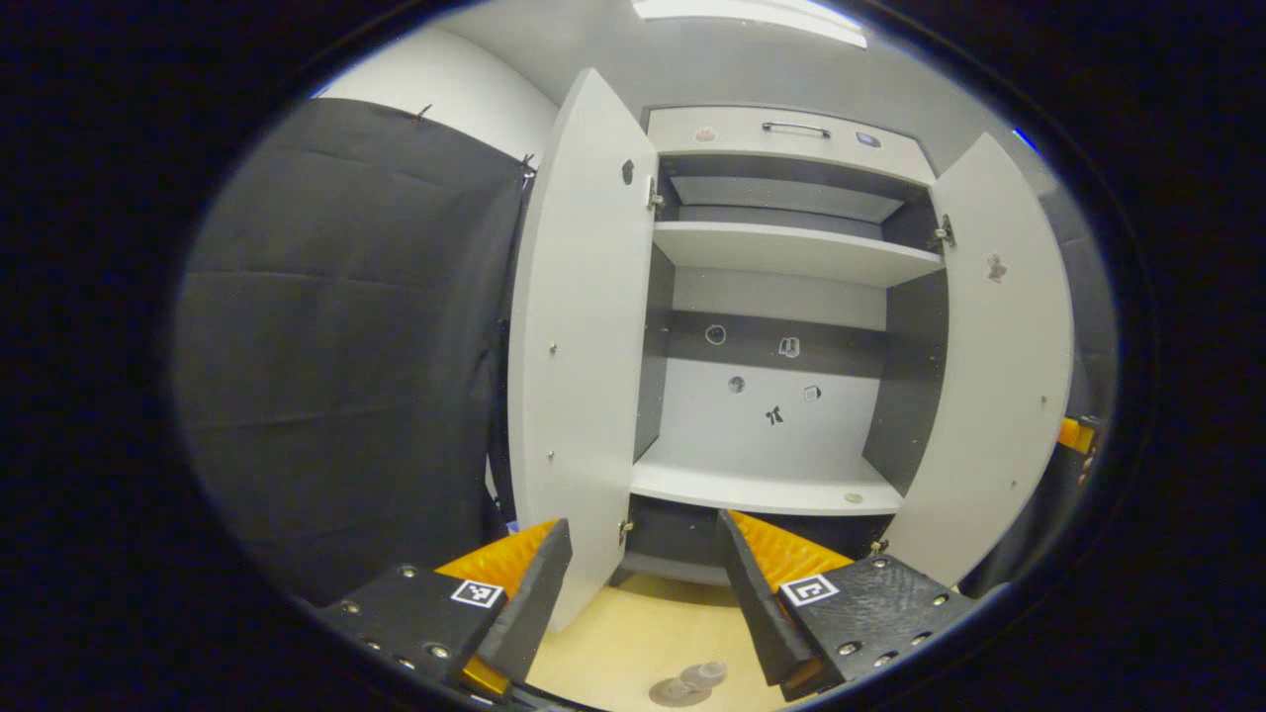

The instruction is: Grasp the bottle in the cabinet with the left hand and place it on the coaster, then close the right door with the right hand and the left door with the left hand.

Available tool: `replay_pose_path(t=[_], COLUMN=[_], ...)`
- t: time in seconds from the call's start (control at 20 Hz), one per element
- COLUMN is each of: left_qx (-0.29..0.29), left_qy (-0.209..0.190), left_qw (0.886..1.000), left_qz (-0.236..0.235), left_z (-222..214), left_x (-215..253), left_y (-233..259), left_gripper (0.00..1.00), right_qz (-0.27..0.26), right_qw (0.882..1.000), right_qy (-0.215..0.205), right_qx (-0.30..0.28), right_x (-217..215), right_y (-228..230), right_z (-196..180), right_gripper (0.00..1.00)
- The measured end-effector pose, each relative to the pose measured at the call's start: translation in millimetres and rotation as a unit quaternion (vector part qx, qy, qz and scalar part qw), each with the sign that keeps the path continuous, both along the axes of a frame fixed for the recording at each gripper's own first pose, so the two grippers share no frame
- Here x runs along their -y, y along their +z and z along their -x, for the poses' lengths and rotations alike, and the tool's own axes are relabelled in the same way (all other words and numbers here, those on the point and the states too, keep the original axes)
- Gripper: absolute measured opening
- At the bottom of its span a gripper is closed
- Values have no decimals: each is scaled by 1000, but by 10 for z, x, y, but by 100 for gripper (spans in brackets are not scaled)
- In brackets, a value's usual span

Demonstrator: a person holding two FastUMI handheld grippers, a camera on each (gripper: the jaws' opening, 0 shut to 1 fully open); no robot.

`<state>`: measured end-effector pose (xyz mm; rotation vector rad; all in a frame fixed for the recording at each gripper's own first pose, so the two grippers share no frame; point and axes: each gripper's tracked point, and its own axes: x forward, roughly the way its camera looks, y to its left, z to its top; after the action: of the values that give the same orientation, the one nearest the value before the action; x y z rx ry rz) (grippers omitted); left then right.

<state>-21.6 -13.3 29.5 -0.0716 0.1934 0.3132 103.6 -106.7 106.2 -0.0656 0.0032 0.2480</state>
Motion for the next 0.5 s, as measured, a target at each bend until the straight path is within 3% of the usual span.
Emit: replay_pose_path(t=[0.05, 0.2, 0.3, 0.35, 0.5], left_qx=[-2, 0, 1, 1, 4], left_qy=[-3, -7, -7, -4, 4], left_qw=[1000, 1000, 1000, 1000, 1000], left_qz=[-5, -14, -14, -13, -22], left_z=[-4, 3, 10, 19, 87], left_x=[4, 3, -7, -26, -185], left_y=[14, 57, 62, 63, 79], left_gripper=[86, 86, 82, 86, 80], right_qz=[2, -8, -14, -15, -24], right_qw=[1000, 1000, 999, 999, 997], right_qy=[2, 21, 35, 42, 61], right_qx=[-1, -10, -19, -25, -28], right_x=[-27, -276, -452, -544, -828], right_y=[-5, -43, -79, -116, -140], right_z=[7, 55, 75, 62, 56], right_gripper=[96, 92, 92, 92, 96])
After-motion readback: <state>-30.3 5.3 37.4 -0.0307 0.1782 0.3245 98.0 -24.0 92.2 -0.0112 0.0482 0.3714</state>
